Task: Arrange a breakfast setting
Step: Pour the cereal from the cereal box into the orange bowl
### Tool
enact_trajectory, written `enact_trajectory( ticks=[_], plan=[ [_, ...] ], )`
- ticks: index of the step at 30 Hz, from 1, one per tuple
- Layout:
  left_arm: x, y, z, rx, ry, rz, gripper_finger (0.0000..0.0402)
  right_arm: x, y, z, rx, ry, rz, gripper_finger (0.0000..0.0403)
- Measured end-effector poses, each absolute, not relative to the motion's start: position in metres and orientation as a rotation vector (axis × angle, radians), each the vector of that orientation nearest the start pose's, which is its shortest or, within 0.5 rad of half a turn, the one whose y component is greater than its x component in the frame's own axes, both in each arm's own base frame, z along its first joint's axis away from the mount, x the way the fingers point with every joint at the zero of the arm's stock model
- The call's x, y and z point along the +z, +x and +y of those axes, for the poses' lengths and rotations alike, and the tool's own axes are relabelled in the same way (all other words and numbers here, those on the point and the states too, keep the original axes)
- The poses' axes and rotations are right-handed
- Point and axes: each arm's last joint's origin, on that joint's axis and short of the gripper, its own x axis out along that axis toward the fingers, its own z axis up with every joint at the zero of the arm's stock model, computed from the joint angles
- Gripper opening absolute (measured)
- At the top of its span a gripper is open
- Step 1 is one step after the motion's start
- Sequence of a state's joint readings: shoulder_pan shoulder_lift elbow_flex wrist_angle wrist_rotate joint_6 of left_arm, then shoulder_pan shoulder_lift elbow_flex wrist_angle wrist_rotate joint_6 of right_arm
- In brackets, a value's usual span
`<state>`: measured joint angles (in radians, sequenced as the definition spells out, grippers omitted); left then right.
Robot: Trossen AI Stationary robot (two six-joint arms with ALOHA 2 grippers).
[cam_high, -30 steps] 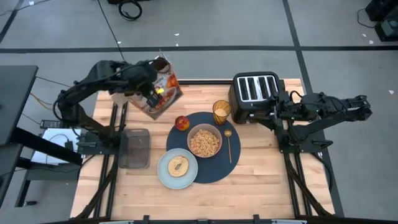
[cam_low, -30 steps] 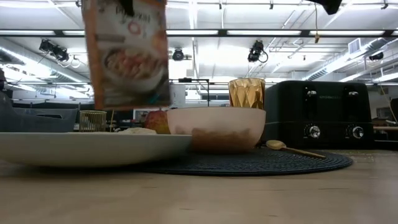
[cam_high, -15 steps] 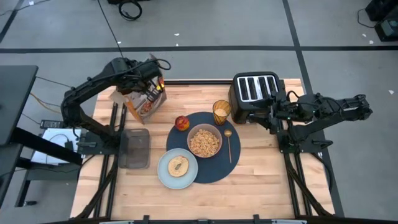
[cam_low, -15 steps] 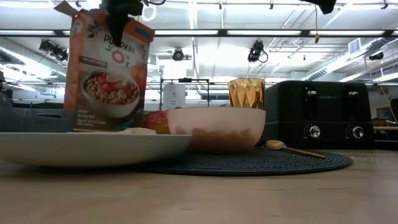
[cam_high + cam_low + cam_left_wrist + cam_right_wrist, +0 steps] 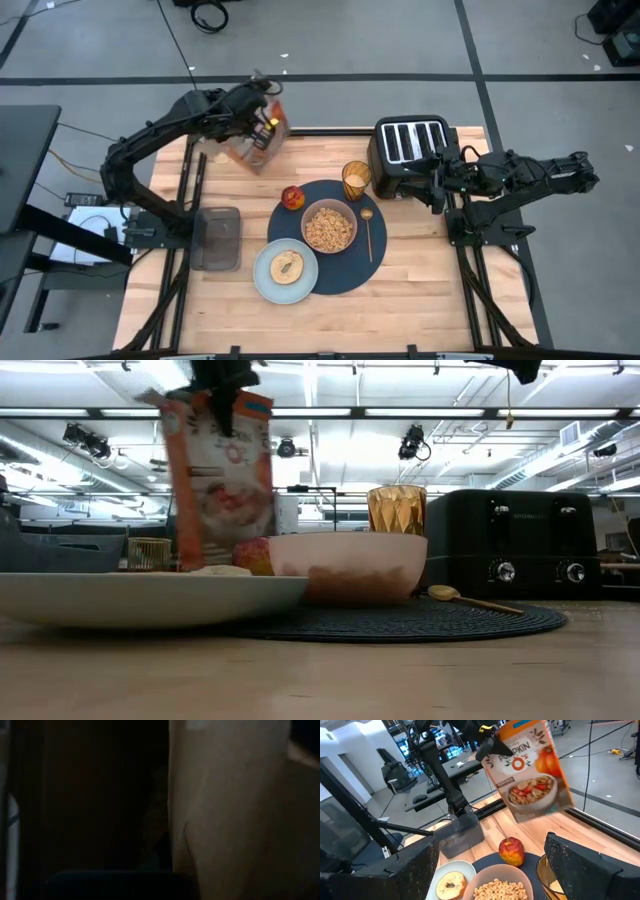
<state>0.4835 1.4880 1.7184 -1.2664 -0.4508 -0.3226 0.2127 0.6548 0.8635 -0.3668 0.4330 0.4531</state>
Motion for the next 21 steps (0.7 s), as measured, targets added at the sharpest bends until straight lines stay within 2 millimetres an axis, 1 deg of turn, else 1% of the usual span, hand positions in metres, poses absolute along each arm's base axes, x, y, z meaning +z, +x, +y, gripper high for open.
enact_trajectory(
  ticks=[6, 10, 16, 21],
  plan=[
    [0.386, 0.262, 0.148, 0.907, -0.225, 0.942, 0.0004, 0.359, 0.130, 0.015, -0.267, 0.401, 0.088, 0.0364],
    [0.375, 0.283, 0.155, 0.845, -0.134, 0.944, 0.0004, 0.361, 0.130, 0.015, -0.264, 0.406, 0.073, 0.0363],
    [0.364, 0.295, 0.160, 0.753, -0.026, 1.017, 0.0004, 0.362, 0.131, 0.015, -0.262, 0.433, 0.058, 0.0363],
    [0.363, 0.297, 0.160, 0.661, 0.018, 1.027, 0.0004, 0.362, 0.131, 0.015, -0.262, 0.433, 0.056, 0.0363]
  ],
)
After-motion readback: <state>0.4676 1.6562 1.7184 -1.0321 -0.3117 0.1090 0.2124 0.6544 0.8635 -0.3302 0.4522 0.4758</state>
